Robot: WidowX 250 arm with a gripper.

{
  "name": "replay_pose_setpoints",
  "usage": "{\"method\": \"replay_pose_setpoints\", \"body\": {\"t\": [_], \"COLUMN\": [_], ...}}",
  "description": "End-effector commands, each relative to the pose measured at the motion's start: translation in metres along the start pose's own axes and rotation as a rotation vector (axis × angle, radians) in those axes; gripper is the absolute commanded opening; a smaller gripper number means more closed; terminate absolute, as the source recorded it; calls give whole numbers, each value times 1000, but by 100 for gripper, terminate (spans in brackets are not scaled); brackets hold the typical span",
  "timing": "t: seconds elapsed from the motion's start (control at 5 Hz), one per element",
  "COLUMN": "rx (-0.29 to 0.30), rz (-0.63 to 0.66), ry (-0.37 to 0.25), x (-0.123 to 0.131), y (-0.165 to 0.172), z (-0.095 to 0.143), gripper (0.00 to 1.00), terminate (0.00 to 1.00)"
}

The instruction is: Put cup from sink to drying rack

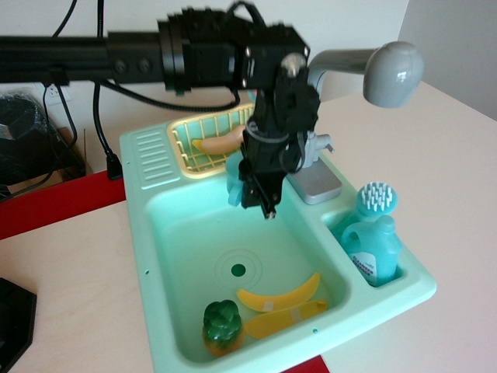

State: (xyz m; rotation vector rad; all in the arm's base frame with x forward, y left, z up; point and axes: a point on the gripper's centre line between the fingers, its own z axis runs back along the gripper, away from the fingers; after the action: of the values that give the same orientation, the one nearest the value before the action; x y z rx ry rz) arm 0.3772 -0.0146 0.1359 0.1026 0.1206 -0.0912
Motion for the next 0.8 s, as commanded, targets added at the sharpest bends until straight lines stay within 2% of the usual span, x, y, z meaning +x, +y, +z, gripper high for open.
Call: {"method": "replay_pose_setpoints", "body": {"t": [0.0, 0.4, 0.6], "rx": [-9, 0, -11], "rz": [112, 235, 244], "ry": [-136, -37, 5], "x": [0, 1, -1], "y": [61, 128, 135], "z": [66, 22, -3], "gripper": [0, 0, 0], "terminate": [0, 0, 0]}}
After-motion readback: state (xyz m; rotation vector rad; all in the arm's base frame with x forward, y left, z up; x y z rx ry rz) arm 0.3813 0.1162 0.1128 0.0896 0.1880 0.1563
